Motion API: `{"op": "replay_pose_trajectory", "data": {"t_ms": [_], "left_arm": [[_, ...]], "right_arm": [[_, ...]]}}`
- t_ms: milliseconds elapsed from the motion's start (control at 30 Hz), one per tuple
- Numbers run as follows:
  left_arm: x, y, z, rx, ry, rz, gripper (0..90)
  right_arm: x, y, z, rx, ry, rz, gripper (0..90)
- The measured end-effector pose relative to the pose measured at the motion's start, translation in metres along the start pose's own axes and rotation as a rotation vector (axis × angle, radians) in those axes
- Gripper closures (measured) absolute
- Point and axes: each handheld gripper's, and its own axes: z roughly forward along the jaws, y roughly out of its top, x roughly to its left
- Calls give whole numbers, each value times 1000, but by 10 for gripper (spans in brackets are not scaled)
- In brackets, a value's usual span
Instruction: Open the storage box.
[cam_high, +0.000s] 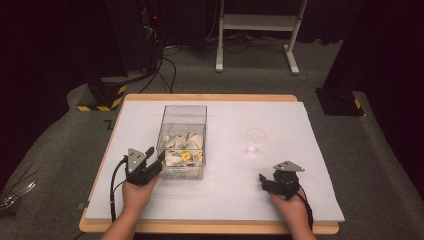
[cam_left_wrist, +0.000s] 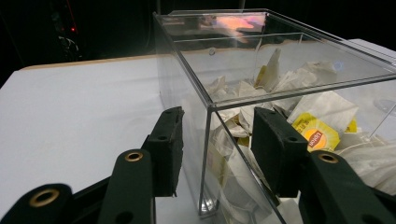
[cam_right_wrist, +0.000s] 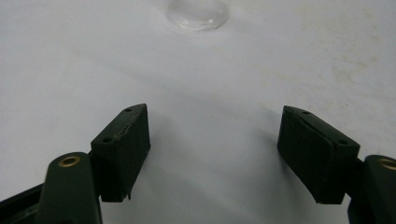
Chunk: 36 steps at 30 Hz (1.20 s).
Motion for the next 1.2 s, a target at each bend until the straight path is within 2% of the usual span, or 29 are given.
{"op": "replay_pose_trajectory", "data": {"t_ms": [233, 600, 1200], "left_arm": [[1, 0, 0, 3, -5, -4, 536], [4, 0, -8, 9, -37, -10, 551], [0, -6, -19, 7, -76, -1, 649]], "right_arm": [[0, 0, 0, 0, 1, 0, 252], [0, 0, 0, 0, 0, 0, 252], [0, 0, 0, 0, 0, 0, 252]]}}
